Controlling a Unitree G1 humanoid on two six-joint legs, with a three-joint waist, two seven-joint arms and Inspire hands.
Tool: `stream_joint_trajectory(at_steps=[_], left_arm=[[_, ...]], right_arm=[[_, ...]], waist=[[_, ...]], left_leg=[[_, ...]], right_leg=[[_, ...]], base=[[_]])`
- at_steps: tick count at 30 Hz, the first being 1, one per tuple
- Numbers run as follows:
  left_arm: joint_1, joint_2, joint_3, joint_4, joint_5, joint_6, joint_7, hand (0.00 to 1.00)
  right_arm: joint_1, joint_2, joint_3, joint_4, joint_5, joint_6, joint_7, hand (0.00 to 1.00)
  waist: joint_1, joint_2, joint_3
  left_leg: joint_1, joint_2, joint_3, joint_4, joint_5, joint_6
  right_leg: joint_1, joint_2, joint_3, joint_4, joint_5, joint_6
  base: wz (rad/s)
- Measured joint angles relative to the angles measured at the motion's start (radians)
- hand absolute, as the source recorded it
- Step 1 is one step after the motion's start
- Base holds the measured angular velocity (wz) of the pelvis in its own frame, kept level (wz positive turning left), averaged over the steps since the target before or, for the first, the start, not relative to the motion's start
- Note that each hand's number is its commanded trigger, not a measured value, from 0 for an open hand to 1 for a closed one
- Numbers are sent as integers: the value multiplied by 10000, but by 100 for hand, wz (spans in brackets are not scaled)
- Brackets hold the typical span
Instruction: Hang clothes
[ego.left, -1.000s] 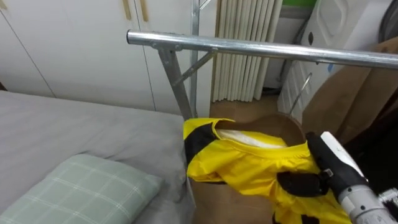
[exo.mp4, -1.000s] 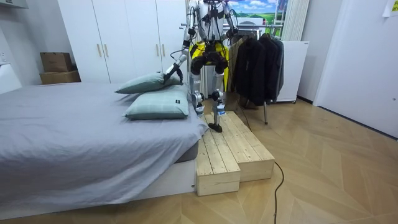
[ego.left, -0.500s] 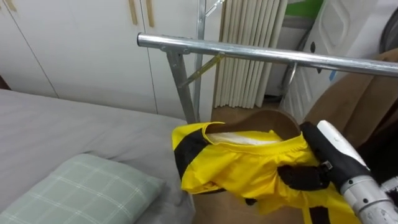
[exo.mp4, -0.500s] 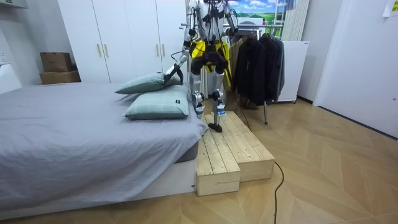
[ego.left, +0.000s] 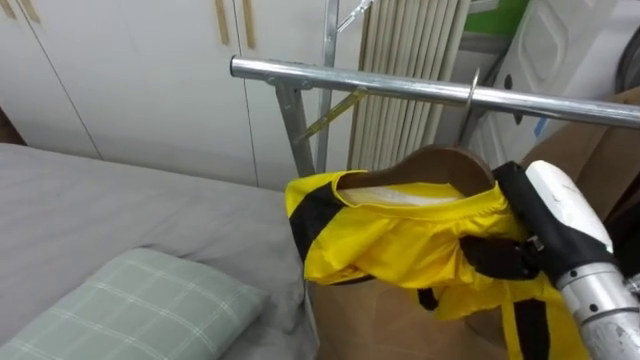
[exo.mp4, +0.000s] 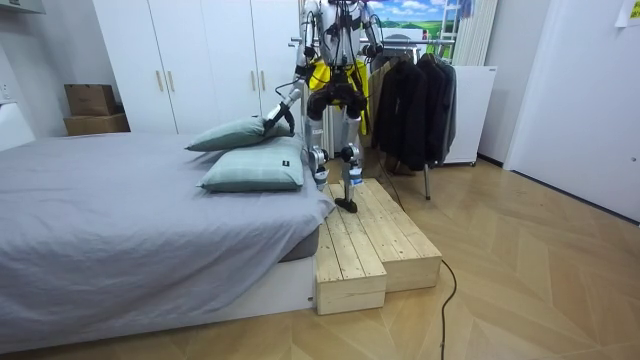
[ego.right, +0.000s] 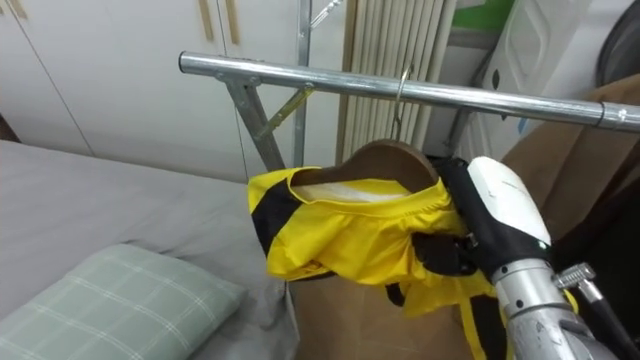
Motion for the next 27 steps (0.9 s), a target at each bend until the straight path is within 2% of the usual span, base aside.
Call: stream_joint_trajectory(at_steps=[6,10,19,27], left_arm=[[1,-10,-4,-67,-1,0,70,0],[6,-12,-19,-67,-1,-1,103,0],[-5,-32,-67,197,4,-195,272,0],[-22,-81,7,-2,12,-193,288,0]], right_arm=[[0,5,0,0,13,-38,-124,100],[0,54,-3,-1,183,-38,-124,100],[-1,53,-4,68,1620,-90,-101,100],[-69,62,9,1187,3140,-126,331,100]], waist=[[0,52,7],[14,109,-25],[38,103,-36],[52,85,-39]], left_leg=[[-1,3,-16,10,0,0],[-39,0,-55,8,0,-1],[-39,-5,-51,7,0,-1],[-49,-13,-116,9,1,0]], right_leg=[[25,1,-15,-31,10,-5],[3,-27,-144,-37,11,-11],[22,-46,-158,-66,17,-17],[11,-47,-174,-63,18,-19]], base=[[0],[3],[0],[0]])
